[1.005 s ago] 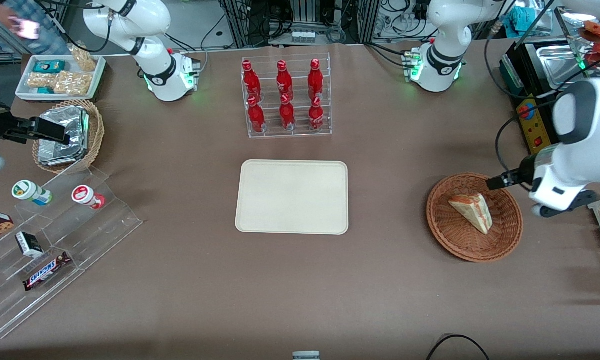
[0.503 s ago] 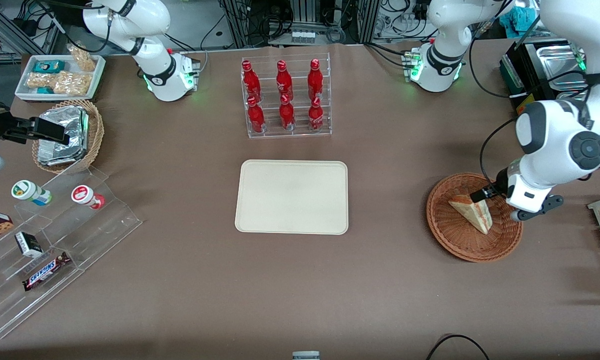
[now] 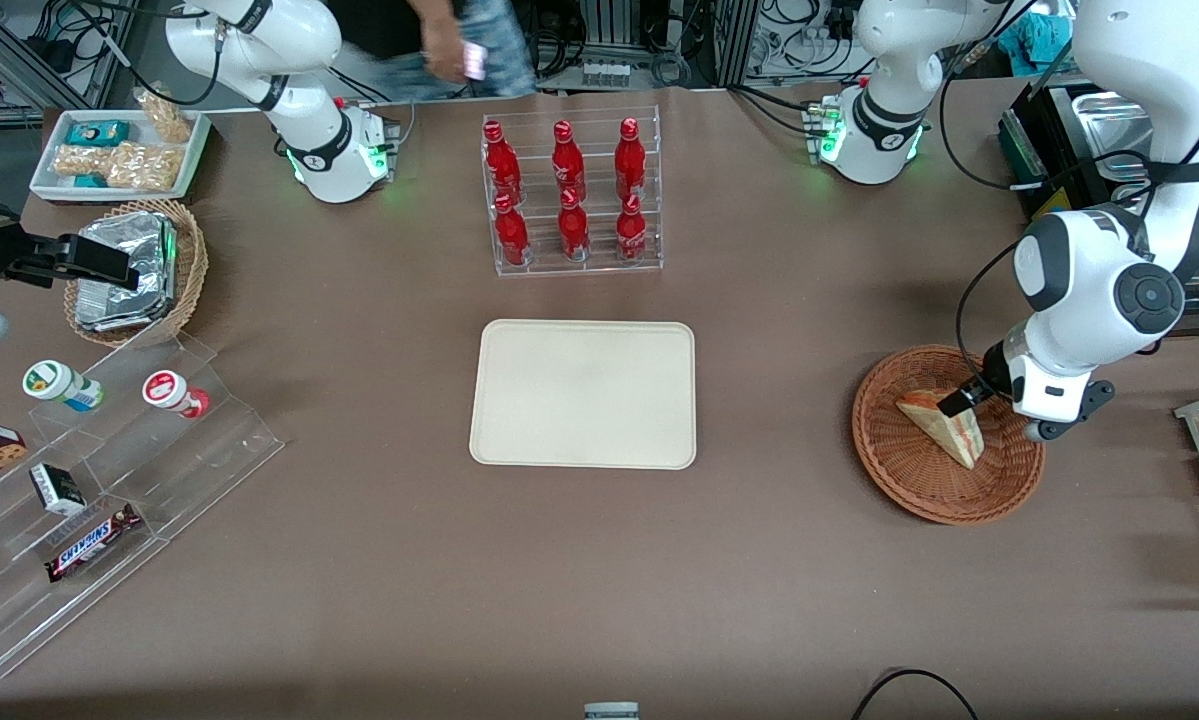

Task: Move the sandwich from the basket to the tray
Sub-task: 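Align the open left gripper around the sandwich and close on it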

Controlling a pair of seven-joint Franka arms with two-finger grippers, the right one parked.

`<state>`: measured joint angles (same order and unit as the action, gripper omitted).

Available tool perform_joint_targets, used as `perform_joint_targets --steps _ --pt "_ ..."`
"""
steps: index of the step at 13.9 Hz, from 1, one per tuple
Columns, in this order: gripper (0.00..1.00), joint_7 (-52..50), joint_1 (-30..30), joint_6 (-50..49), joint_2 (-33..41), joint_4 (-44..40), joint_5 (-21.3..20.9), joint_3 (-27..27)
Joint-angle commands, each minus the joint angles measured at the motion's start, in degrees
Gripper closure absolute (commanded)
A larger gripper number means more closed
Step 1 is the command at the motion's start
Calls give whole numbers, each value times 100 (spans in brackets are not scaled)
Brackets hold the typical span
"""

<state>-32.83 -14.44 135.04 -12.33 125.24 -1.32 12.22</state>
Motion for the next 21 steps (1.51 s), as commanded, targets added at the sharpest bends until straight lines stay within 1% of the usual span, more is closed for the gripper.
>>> perform_joint_targets --steps 1,3,6,10,15,21 --pt "0 -433 -42 110 -93 -70 1 70" --pt "0 -627 -7 259 -164 -79 -8 79" --pt "0 -637 11 321 -261 -79 -8 79" --pt "0 -593 2 268 -200 -123 -17 79" --pt "0 -715 2 -452 -182 -703 -8 88" --pt "0 -804 90 -435 -410 -642 -26 97"
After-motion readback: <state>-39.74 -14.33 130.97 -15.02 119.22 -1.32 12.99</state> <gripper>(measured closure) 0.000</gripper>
